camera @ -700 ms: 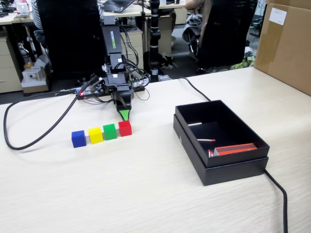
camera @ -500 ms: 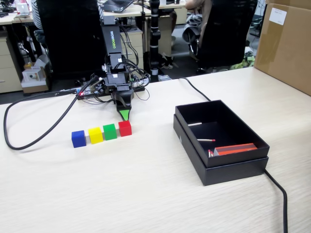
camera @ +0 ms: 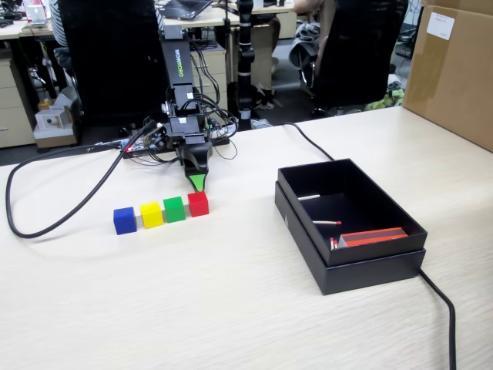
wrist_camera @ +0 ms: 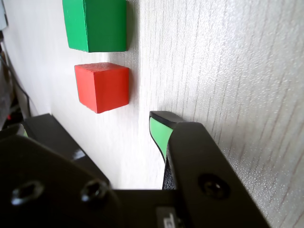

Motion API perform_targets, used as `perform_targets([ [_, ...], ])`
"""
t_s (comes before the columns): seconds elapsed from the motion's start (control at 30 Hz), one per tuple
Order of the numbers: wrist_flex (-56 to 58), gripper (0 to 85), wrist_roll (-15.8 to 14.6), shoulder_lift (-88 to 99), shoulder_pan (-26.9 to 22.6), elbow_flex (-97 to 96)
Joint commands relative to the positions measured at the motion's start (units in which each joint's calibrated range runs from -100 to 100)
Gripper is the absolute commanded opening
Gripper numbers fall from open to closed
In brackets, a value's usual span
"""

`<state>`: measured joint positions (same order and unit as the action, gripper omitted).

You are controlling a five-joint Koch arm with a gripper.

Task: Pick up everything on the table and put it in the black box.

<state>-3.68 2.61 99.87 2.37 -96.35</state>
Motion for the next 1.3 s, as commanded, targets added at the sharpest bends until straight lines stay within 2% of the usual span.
perform_targets([
  [0.0, 2.8, 50.1, 0.1, 0.1, 0.3, -0.8],
  [1.27, 3.9, 48.0, -0.2, 0.1, -0.3, 0.5],
])
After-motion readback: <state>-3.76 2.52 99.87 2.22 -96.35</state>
